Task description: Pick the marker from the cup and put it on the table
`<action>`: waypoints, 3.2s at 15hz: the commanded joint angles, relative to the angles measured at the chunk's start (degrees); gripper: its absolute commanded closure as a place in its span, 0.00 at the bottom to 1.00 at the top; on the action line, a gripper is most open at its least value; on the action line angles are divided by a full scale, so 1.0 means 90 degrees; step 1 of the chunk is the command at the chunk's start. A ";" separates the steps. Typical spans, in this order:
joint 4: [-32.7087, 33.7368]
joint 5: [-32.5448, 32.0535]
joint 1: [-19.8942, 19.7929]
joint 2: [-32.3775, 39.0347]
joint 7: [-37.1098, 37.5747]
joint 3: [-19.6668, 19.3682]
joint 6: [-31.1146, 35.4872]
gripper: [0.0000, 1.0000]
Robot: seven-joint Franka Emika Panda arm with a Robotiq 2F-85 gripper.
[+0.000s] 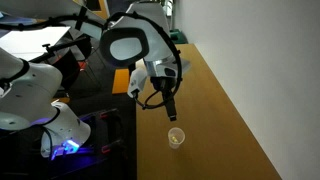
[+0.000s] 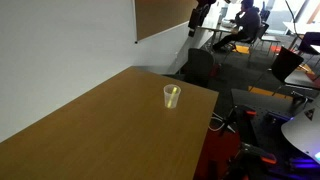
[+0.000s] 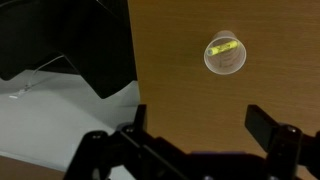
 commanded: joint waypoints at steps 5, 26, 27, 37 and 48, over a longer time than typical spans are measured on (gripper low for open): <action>0.0015 -0.0039 0.0111 -0.0003 0.0023 -0.0106 -0.0033 0.00; 0.1694 0.0016 0.0593 0.1857 0.5695 0.0646 -0.0444 0.00; 0.1247 -0.0027 0.0631 0.1462 0.5329 0.0489 -0.0182 0.00; 0.1413 -0.0137 0.0918 0.1791 0.7556 0.0277 -0.0526 0.00; 0.1783 -0.0127 0.1294 0.2803 1.1894 0.0111 -0.0525 0.00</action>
